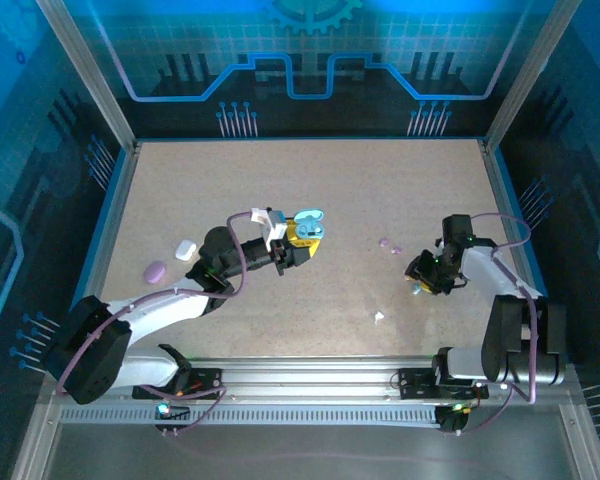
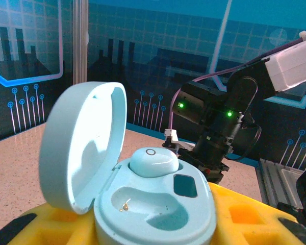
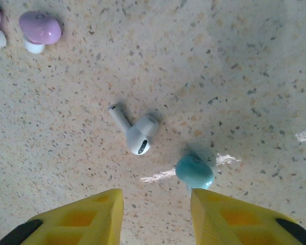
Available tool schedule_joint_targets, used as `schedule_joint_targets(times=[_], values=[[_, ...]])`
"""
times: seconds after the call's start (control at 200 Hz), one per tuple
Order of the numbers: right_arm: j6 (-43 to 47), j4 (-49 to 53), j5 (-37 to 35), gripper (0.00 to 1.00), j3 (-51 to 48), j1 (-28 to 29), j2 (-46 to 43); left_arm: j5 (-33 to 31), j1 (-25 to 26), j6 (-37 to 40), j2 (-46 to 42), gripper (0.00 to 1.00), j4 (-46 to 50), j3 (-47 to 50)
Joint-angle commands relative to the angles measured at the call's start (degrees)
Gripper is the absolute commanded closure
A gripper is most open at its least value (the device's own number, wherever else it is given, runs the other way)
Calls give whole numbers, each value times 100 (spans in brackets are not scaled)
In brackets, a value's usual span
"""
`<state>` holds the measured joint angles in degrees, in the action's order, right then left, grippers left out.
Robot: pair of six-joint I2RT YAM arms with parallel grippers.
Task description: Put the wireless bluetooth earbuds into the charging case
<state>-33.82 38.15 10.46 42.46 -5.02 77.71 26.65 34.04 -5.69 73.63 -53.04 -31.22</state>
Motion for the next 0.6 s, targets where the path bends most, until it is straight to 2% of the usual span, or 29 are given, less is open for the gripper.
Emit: schedule_joint_targets(times=[0.0,0.125,0.395,0.595], values=[[253,181,-225,57,210,-46,299,29,38,8,-174,64,-185,37],[210,43,-389,55,185,-51,552,31,35,7,-186,64,-173,37],[240,-131,-198,53,150,-52,820,29,32,40,-208,64,-84,2],[369,-329,242,60,124,-22,996,38,41,39,-182,64,-93,-7]])
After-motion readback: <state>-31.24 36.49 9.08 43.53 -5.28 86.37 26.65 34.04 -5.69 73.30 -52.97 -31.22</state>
